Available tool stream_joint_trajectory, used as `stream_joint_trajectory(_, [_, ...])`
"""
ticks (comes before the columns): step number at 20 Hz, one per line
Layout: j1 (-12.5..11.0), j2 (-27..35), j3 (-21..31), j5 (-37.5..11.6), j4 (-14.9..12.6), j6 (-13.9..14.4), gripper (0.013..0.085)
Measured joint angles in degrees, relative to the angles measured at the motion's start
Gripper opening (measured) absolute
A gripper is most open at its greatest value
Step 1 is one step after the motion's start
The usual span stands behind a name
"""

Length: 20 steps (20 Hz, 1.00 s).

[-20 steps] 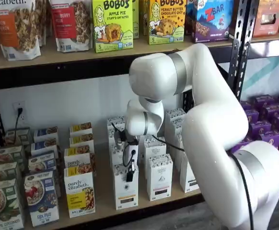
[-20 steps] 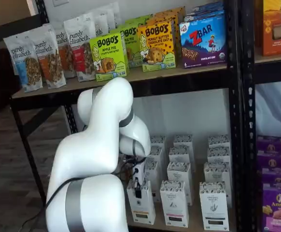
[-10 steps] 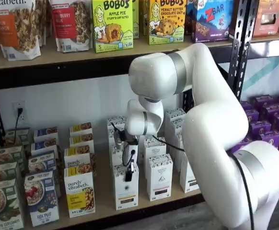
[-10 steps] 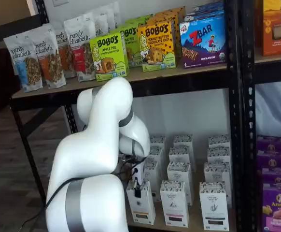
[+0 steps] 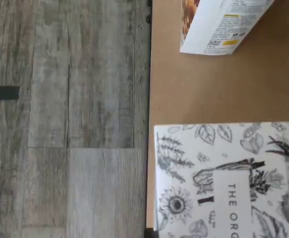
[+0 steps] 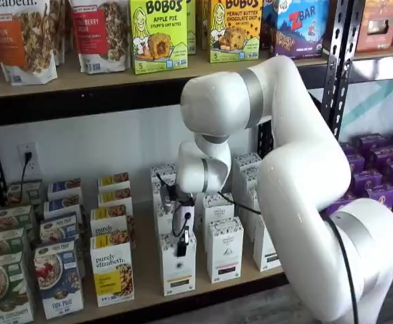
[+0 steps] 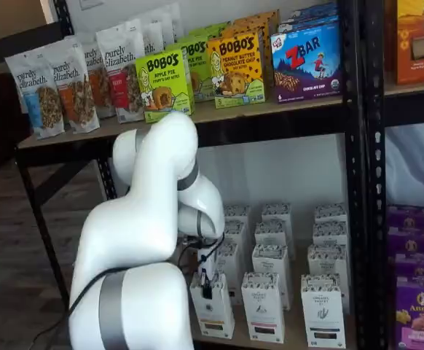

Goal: Pick up the white box with a yellow strip in the middle, on the bottom shelf, the fourth box from the left

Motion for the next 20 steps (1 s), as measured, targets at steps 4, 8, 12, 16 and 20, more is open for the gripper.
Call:
stream_joint_trajectory(4, [0.02,-2.49,3.84,-1.76,0.62,-0.76,0.053])
stream_joint_trajectory(8, [-0.13,-5.51,8.09,-2.69,1.75,-2.09,0.053])
stream_joint_trajectory(12, [-0.13,-9.42,13.36,-3.2,2.81,-3.27,0.053])
stream_joint_trajectory(16, [-0.38,-13.31,17.39,-1.35,2.91,-3.6,0.053])
stream_joint_trajectory(20, [-0.25,-17.4,22.47,-2.63,1.91,-2.7,0.053])
